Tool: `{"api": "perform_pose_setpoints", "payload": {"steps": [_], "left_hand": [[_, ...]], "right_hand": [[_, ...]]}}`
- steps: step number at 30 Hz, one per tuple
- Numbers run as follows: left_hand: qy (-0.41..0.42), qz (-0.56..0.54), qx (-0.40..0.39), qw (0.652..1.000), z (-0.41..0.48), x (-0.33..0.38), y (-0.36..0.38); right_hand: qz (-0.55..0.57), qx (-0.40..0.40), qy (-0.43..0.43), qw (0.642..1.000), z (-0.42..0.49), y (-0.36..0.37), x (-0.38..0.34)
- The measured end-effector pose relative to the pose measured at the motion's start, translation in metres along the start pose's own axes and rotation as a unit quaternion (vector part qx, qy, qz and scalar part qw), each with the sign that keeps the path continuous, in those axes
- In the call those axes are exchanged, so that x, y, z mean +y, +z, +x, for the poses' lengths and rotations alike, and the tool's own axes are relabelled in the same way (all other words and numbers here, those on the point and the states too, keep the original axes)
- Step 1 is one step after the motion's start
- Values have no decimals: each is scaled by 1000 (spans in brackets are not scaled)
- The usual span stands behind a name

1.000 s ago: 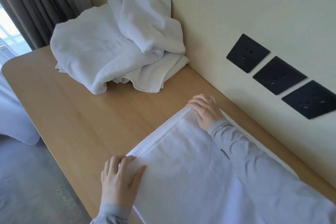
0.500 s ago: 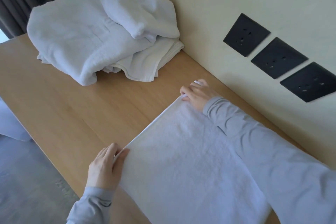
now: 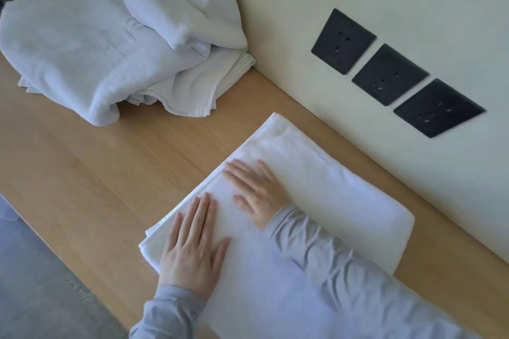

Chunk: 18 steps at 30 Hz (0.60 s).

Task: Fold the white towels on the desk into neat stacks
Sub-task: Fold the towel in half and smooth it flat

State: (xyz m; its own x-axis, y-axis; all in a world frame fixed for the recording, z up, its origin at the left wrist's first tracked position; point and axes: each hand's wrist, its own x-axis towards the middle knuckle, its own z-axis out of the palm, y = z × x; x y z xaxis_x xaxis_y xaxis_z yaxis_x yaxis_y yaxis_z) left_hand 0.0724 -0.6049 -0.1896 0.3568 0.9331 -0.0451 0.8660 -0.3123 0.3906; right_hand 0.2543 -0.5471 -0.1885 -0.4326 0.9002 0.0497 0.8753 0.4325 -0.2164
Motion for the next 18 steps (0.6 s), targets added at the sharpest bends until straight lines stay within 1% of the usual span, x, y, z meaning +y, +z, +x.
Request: {"api": "perform_pose_setpoints", "payload": {"steps": [1,3,4,5,6,8,10,11,12,13,14,16,17,18], "left_hand": [[5,8,-2,1000,-1,-5,3],[9,17,-4,1000,-2,-10,8],[8,18,-5,1000,-1,-10,9],[6,19,-5,1000,0,-9,10],[5,21,-4,1000,1,-8,11],[3,32,-1,999,2,-7,10],[1,41,-4,999,2,-6,8],[0,45,-5,999,1,-5,8],[-2,47,-6,999,1,-5,8],[-4,49,-8,999,1,-5,8],[-6,51,-9,999,0,-5,8],[-9,56,-14,998,0,-5,8],[-10,58,-17,998,0,-4,8],[-11,59,-17,998,-1,-5,8]], "right_hand": [[-23,-8,29,999,-1,-3,25],[-68,-27,123,990,2,-15,74],[-72,-53,167,982,5,-19,93],[-59,-76,192,977,8,-19,107],[-40,-83,201,975,9,-18,114],[-19,-71,211,975,12,-15,115],[-46,-62,228,971,13,-16,104],[-68,-44,226,971,12,-17,92],[-74,-17,204,976,8,-19,74],[-57,6,162,985,-1,-18,52],[-28,9,102,994,-15,-13,27],[-8,-35,-15,999,-56,3,-18],[-21,-68,-51,996,-76,5,-25],[-39,-95,-60,993,-93,2,-15]]}}
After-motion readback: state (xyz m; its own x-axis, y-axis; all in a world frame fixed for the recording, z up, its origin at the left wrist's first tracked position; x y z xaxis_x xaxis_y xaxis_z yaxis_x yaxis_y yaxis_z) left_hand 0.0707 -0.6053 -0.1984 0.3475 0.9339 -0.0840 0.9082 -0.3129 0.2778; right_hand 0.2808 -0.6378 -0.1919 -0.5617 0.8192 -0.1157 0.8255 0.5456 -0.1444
